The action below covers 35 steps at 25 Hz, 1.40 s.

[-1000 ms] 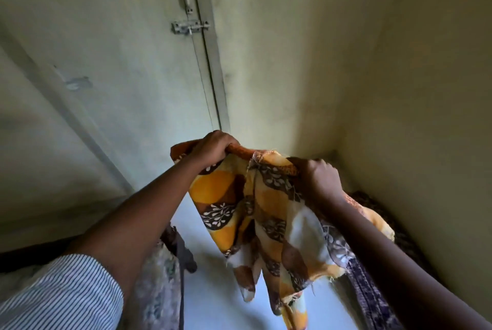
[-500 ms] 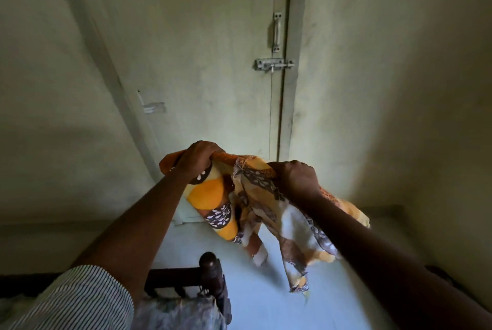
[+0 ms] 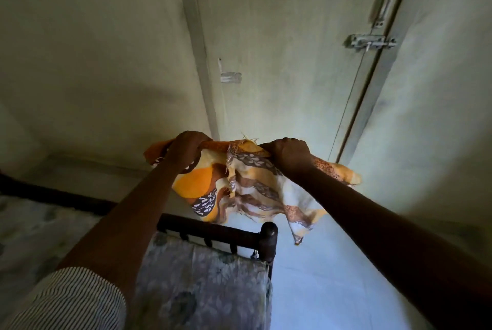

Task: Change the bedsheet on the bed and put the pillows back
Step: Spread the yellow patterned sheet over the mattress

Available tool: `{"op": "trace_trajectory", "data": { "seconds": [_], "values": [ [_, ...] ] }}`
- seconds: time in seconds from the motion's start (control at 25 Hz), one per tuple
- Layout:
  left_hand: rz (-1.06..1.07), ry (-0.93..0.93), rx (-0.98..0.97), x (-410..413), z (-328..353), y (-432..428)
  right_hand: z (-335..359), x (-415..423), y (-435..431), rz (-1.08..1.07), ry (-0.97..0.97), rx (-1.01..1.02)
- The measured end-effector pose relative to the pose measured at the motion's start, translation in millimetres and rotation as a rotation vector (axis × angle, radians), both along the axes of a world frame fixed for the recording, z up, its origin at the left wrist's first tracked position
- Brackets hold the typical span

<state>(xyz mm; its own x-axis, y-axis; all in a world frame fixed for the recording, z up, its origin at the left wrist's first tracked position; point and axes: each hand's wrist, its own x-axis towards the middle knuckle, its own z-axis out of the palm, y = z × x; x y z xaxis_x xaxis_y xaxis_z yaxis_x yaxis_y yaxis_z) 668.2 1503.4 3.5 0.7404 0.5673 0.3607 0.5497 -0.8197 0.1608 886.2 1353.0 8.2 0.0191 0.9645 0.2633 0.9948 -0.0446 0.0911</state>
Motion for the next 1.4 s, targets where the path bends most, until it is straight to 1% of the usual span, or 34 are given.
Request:
{"op": "trace_trajectory", "data": {
  "seconds": [0.08, 0.16, 0.2, 0.24, 0.28, 0.36, 0.4, 0.48, 0.52, 0.56, 0.64, 0.8, 0.92, 0.96, 1.04, 1.08, 1.12, 1.24, 1.32, 1.4],
  "values": [
    [-0.021, 0.009, 0.042, -39.9, -9.4, -26.1, -10.6, -25.1, -14.0, 0.072, -0.005, 0.013],
    [0.006, 0.043, 0.008, -80.3, -21.9, -61.1, -21.8, -55.4, -38.9, 0.111, -0.130, 0.172],
    [0.058, 0.052, -0.026, -98.2, -29.1, -80.6, -25.4, -70.0, -56.0, 0.122, -0.124, 0.202],
    [0.121, 0.078, -0.059, -114.4, -36.9, -103.0, -32.4, -83.9, -74.7, 0.150, -0.094, 0.160],
    [0.166, 0.105, -0.110, -129.3, -45.3, -126.9, -43.0, -97.4, -92.9, 0.211, -0.025, 0.093],
    [0.178, 0.089, -0.199, -153.5, -63.6, -169.6, -65.3, -120.4, -124.9, 0.269, 0.105, 0.022],
    [0.172, 0.083, -0.208, -165.6, -73.8, -190.4, -76.1, -133.3, -142.5, 0.264, 0.137, -0.009],
    [0.125, 0.083, -0.164, -190.6, -93.8, -218.2, -93.0, -159.3, -176.0, 0.236, 0.253, -0.058],
    [0.077, 0.066, -0.155, -203.5, -101.9, -228.0, -102.3, -173.2, -189.8, 0.232, 0.281, -0.098],
    [0.032, 0.058, -0.155, -216.9, -109.2, -235.3, -113.8, -186.8, -201.8, 0.248, 0.269, -0.139],
    [-0.021, 0.128, -0.150, -240.0, -119.8, -245.7, -129.5, -210.6, -223.7, 0.226, 0.279, -0.269],
    [-0.003, 0.304, -0.137, -280.5, -148.0, -267.6, -154.6, -262.5, -257.7, 0.152, 0.414, -0.357],
    [-0.038, 0.343, -0.310, -315.4, -189.0, -297.1, -185.7, -297.5, -285.6, 0.102, 0.498, -0.602],
    [-0.050, 0.339, -0.360, -321.4, -202.4, -308.7, -193.6, -304.4, -294.7, 0.079, 0.519, -0.655],
    [-0.059, 0.308, -0.467, -313.2, -202.4, -333.4, -201.9, -308.8, -305.7, 0.028, 0.606, -0.643],
    [-0.021, 0.286, -0.543, -304.1, -195.9, -340.6, -203.0, -307.2, -308.4, 0.013, 0.661, -0.613],
    [0.038, 0.261, -0.566, -292.7, -189.3, -342.2, -201.1, -302.6, -308.0, 0.003, 0.696, -0.582],
    [0.098, 0.233, -0.549, -259.3, -187.7, -325.5, -194.9, -268.6, -288.8, -0.030, 0.740, -0.513],
    [0.116, 0.204, -0.563, -234.0, -190.5, -305.6, -198.3, -235.5, -259.7, -0.070, 0.731, -0.531],
    [0.169, 0.225, -0.571, -210.2, -191.1, -287.4, -206.7, -204.7, -224.1, -0.114, 0.695, -0.556]
  ]
}}
